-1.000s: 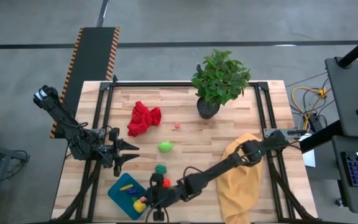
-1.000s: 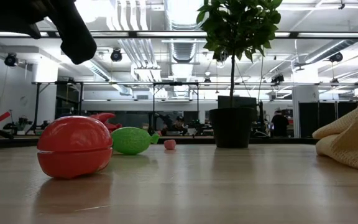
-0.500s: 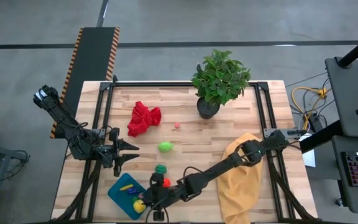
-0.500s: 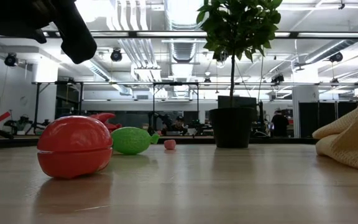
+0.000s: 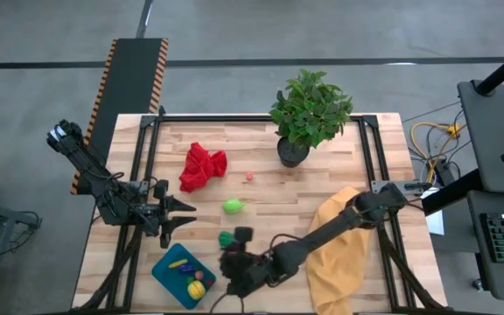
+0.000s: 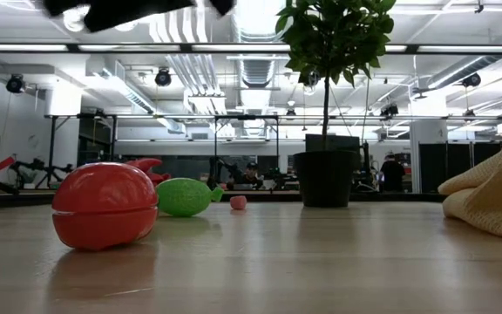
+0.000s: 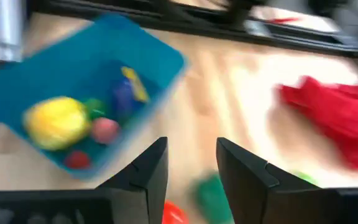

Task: Pick and placing Produce into tupperware
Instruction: Put the pink peach into the blue bin

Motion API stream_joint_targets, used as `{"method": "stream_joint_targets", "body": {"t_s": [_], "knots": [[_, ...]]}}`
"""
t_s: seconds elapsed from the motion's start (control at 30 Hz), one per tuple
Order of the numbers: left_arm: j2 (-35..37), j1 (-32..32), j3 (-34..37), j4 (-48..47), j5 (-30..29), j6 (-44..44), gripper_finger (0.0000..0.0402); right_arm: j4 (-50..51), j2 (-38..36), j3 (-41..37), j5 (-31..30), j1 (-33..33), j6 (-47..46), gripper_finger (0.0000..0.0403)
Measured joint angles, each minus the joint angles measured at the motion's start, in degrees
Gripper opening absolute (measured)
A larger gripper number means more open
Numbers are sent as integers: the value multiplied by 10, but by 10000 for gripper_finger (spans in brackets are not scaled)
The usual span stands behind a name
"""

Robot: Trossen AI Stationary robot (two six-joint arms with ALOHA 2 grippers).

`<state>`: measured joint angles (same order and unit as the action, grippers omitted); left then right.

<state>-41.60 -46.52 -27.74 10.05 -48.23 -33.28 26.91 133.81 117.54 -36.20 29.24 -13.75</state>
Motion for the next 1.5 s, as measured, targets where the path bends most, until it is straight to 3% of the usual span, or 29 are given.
{"method": "stream_joint_targets", "body": {"t_s": [0.23,0.33,0.53,0.63,0.77,0.9,1.0,1.1,1.27,1.37,1.5], "knots": [[-4,0,0,0,0,0,109,218,-41,-9,-194,27,-111,121],[-4,0,0,0,0,0,109,333,-49,-26,-263,36,-227,123],[-4,0,0,0,0,0,109,532,-80,-99,-335,54,-523,119],[-4,0,0,0,0,0,109,542,-101,-152,-391,67,-623,114],[-4,0,0,0,0,-1,109,512,-136,-202,-400,73,-675,102],[-4,0,-3,0,0,-1,109,435,-153,-229,-372,77,-617,86],[-3,0,-5,2,0,-4,109,337,-167,-232,-334,80,-506,72],[-2,0,-9,2,-1,-6,109,212,-175,-232,-249,79,-343,61],[-3,0,-15,3,0,-6,109,51,-175,-232,-50,70,-104,52],[-3,0,-14,1,0,-6,109,24,-176,-237,57,61,-64,51],[-4,0,-12,1,0,-5,109,15,-183,-274,119,40,-70,51]]}}
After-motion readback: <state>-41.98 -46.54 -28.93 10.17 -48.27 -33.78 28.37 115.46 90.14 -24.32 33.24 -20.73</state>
